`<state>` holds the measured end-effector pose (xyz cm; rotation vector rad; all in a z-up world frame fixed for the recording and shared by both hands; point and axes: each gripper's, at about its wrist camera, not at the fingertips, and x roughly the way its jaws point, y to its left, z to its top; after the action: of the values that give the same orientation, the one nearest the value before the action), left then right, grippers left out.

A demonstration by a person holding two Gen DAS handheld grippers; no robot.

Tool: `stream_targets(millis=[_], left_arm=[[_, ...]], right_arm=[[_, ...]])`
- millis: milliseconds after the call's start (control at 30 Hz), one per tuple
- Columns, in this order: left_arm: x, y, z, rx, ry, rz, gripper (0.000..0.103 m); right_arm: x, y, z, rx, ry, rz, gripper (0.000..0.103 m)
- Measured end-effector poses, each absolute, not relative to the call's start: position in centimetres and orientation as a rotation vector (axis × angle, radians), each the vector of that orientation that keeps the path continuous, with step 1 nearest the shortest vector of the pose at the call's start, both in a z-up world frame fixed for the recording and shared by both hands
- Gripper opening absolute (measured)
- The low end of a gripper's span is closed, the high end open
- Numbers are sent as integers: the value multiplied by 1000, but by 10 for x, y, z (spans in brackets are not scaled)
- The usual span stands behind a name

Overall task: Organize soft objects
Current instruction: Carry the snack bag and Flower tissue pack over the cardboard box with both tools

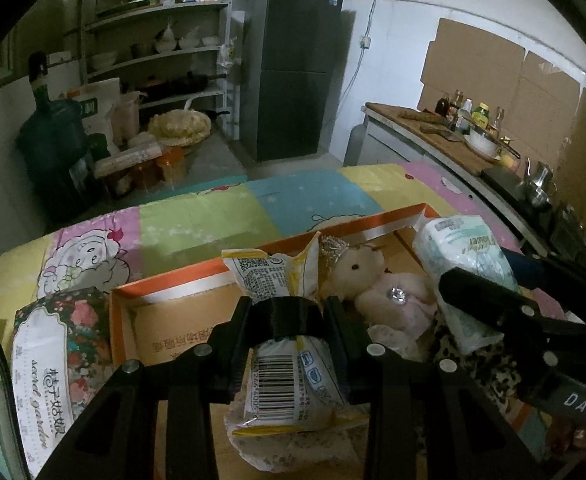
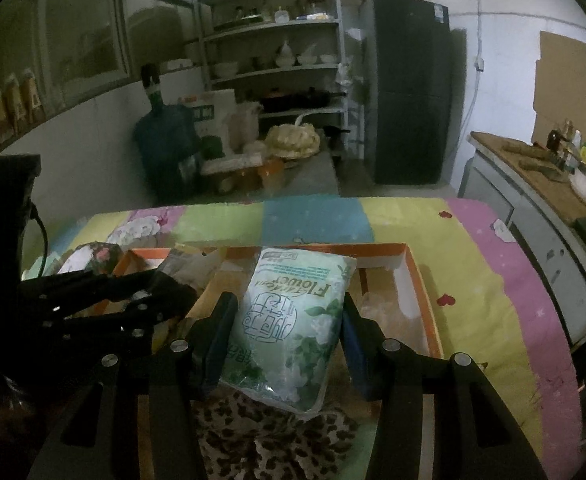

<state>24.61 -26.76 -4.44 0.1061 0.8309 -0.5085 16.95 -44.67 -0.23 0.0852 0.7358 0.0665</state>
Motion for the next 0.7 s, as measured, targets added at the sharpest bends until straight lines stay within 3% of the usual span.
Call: stream_targets(millis=[700], left_arm=[[257, -270, -54, 41, 910, -540, 37]], right_arm=[[177, -451, -22, 137, 785, 95, 53]])
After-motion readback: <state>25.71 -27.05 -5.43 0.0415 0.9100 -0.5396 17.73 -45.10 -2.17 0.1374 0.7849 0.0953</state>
